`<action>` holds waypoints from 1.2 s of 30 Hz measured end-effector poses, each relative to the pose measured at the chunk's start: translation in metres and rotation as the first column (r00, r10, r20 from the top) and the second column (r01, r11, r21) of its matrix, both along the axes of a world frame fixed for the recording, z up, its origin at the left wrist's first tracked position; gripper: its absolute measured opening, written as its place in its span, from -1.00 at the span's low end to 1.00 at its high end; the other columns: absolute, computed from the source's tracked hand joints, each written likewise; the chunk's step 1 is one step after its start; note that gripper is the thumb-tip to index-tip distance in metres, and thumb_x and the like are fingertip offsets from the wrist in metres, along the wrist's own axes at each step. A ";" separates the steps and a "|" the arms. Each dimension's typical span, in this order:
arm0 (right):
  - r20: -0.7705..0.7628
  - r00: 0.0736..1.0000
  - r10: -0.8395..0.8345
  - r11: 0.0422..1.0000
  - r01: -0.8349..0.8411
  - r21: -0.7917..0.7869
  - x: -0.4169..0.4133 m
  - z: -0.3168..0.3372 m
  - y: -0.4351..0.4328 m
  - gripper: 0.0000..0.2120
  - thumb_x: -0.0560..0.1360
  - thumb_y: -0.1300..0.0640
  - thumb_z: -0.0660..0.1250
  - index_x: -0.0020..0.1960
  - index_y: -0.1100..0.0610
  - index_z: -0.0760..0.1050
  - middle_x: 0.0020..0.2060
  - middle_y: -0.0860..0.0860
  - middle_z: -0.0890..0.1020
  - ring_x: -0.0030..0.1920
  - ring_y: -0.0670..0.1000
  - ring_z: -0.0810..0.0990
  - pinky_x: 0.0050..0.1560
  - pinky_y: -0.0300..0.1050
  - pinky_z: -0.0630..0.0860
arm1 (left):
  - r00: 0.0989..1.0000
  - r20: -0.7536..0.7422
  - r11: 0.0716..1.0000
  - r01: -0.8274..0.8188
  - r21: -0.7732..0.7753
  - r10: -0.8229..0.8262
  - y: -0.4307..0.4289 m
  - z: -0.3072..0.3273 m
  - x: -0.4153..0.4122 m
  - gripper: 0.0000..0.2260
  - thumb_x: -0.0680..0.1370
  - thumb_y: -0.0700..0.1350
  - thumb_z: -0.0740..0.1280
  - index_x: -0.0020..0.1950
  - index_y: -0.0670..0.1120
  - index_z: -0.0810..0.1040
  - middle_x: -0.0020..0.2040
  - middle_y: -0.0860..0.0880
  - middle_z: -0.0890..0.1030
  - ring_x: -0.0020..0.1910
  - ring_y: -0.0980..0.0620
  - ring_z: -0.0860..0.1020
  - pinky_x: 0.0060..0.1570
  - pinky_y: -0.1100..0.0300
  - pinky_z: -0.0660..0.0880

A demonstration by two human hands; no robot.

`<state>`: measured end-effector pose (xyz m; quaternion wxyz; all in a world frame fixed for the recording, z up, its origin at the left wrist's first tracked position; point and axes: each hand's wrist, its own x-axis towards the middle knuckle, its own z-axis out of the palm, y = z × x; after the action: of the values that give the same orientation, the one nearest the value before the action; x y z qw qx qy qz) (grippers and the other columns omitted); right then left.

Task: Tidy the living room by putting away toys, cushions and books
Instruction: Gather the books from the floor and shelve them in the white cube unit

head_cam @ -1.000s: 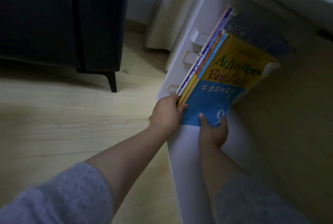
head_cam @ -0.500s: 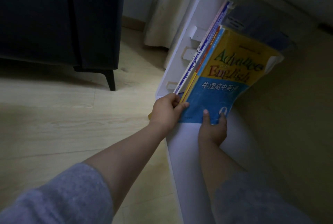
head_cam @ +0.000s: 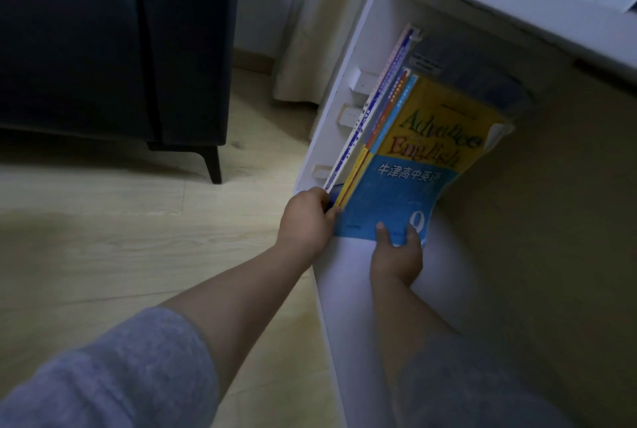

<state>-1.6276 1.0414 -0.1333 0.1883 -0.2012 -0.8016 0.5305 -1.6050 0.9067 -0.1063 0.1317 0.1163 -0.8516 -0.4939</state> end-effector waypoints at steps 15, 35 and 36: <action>0.054 0.998 0.020 1.000 -0.018 -0.023 0.029 0.010 -0.002 -0.43 0.51 0.06 0.39 0.45 0.21 0.34 0.37 0.17 0.43 0.36 0.16 0.42 0.30 -0.08 0.35 | 0.998 0.058 0.992 -0.025 -0.124 0.032 -0.019 0.012 0.023 -0.71 0.54 -0.06 0.33 0.22 -0.15 0.51 0.14 -0.10 0.59 0.09 -0.06 0.54 0.01 0.18 0.45; -0.044 0.875 0.483 0.876 -0.481 0.042 0.141 0.036 -0.095 -0.73 0.54 0.10 0.33 0.23 0.09 0.49 0.08 0.00 0.60 -0.02 -0.05 0.58 -0.16 -0.35 0.39 | 0.955 0.164 0.923 -0.181 -0.339 0.248 -0.089 0.039 0.144 -0.71 0.55 -0.06 0.34 0.22 -0.15 0.52 0.13 -0.08 0.59 0.08 -0.06 0.53 -0.06 0.21 0.39; -0.037 0.857 0.514 0.858 -0.514 0.024 0.152 0.037 -0.101 -0.73 0.54 0.10 0.33 0.23 0.08 0.48 0.09 -0.01 0.59 -0.01 -0.06 0.58 -0.14 -0.35 0.39 | 0.952 0.152 0.915 -0.201 -0.351 0.267 -0.092 0.044 0.156 -0.72 0.55 -0.07 0.34 0.22 -0.15 0.52 0.13 -0.08 0.59 0.07 -0.05 0.54 -0.06 0.21 0.40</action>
<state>-1.4758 0.9400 -0.0959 0.0580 0.0323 -0.8255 0.5605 -1.4490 0.8144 -0.0622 0.1231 0.2423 -0.9109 -0.3104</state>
